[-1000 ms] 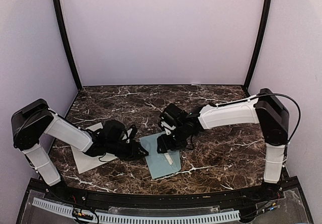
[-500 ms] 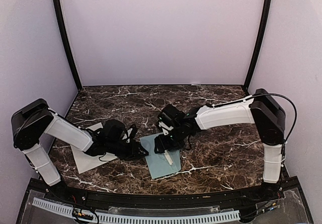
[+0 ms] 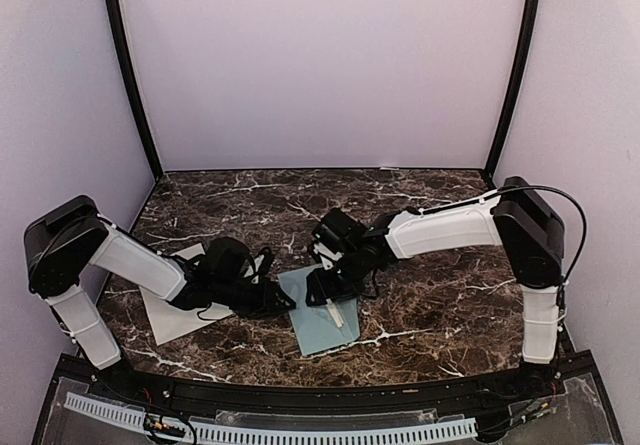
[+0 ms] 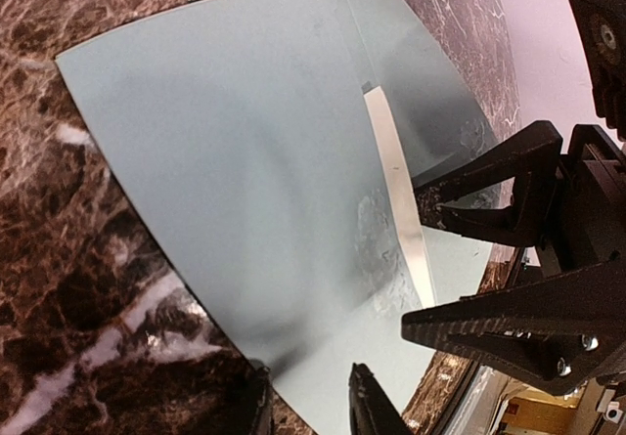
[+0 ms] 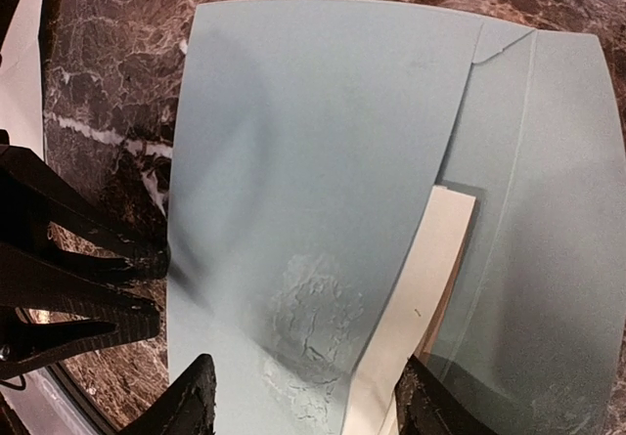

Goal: Place the letter into the envelope and seal it
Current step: Place the letter in the envelope.

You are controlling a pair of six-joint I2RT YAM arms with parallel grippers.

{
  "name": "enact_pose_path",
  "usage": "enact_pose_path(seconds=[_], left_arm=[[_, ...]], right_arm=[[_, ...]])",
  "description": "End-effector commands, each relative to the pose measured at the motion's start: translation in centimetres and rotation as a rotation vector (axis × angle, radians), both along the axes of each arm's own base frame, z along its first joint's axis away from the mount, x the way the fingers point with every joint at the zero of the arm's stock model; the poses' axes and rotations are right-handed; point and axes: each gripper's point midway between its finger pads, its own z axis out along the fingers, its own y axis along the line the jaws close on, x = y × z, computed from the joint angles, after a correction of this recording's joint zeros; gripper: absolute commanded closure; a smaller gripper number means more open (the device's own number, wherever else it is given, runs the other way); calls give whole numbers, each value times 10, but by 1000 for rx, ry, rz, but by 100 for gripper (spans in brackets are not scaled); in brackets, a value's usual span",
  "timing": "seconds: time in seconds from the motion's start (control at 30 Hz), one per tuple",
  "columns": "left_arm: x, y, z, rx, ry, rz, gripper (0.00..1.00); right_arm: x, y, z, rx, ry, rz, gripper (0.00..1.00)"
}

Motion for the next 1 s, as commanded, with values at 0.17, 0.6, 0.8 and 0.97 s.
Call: enact_pose_path(seconds=[0.17, 0.6, 0.8, 0.97], left_arm=[[-2, -2, -4, 7, 13, -16, 75], [19, 24, 37, 76, -166, 101, 59], [37, 62, 122, 116, -397, 218, 30], [42, 104, 140, 171, -382, 240, 24]], right_arm=[[-7, 19, -3, 37, 22, 32, 43], [16, -4, 46, 23, -152, -72, 33], [32, -18, 114, 155, -328, -137, 23], [37, -30, 163, 273, -447, -168, 19]])
